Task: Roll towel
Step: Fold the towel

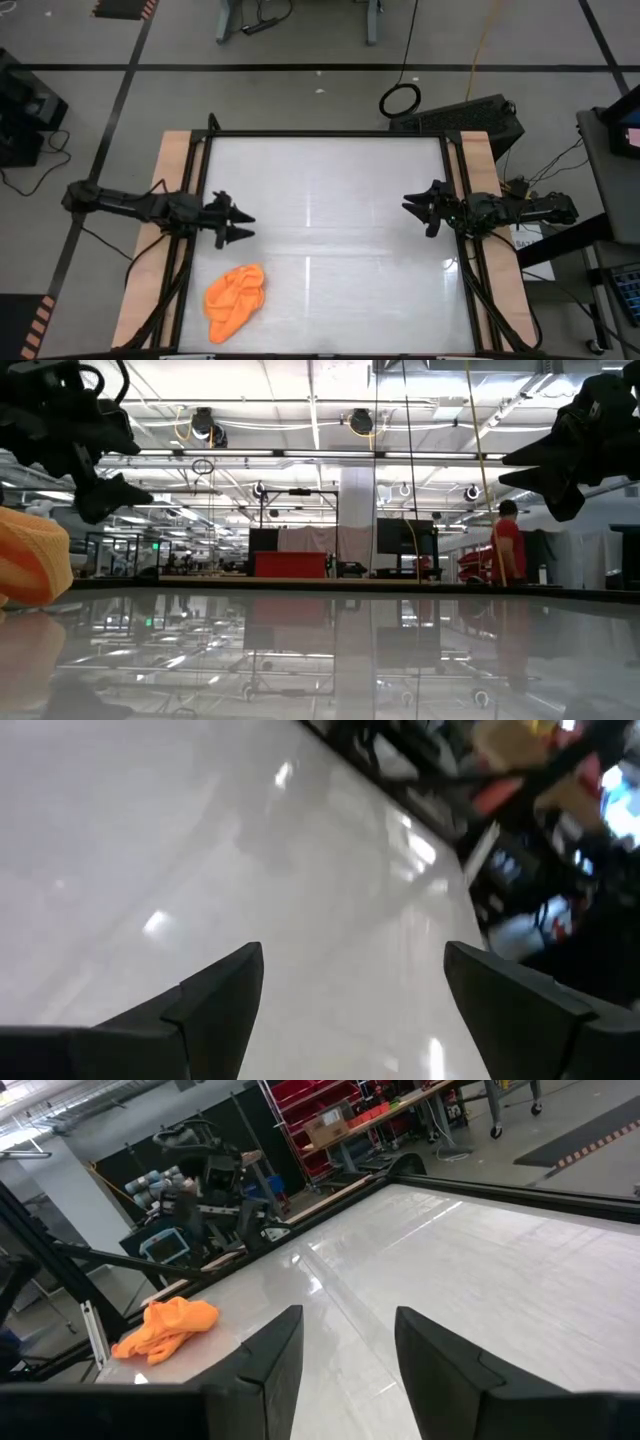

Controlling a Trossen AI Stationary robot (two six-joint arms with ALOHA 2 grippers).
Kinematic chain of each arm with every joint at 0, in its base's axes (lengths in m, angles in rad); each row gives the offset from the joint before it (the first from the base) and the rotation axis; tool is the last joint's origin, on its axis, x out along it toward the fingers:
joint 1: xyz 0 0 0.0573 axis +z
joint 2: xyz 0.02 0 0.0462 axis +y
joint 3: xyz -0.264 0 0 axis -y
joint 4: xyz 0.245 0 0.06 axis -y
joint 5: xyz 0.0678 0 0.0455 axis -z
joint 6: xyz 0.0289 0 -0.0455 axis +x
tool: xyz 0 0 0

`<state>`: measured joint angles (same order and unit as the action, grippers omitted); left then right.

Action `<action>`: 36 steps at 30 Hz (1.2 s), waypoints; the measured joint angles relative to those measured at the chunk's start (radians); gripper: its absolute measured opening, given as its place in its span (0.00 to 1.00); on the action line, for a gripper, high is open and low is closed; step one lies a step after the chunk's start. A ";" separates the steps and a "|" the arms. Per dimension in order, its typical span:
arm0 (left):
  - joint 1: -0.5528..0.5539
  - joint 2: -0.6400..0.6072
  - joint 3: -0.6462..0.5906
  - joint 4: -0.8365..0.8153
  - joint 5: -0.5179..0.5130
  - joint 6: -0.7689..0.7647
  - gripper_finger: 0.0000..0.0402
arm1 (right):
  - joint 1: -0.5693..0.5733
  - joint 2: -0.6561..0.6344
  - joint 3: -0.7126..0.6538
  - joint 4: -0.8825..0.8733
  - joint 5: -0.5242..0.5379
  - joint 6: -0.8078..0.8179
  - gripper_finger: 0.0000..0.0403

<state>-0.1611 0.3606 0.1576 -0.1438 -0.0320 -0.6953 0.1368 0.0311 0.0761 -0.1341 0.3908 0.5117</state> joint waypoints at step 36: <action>-0.476 0.984 0.745 -0.641 -0.026 -0.009 0.79 | 0.000 0.000 0.000 0.000 0.000 0.000 0.37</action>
<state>-0.6376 1.3449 0.9028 -0.7851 -0.0580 -0.7045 0.1371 0.0315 0.0761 -0.1341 0.3908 0.5114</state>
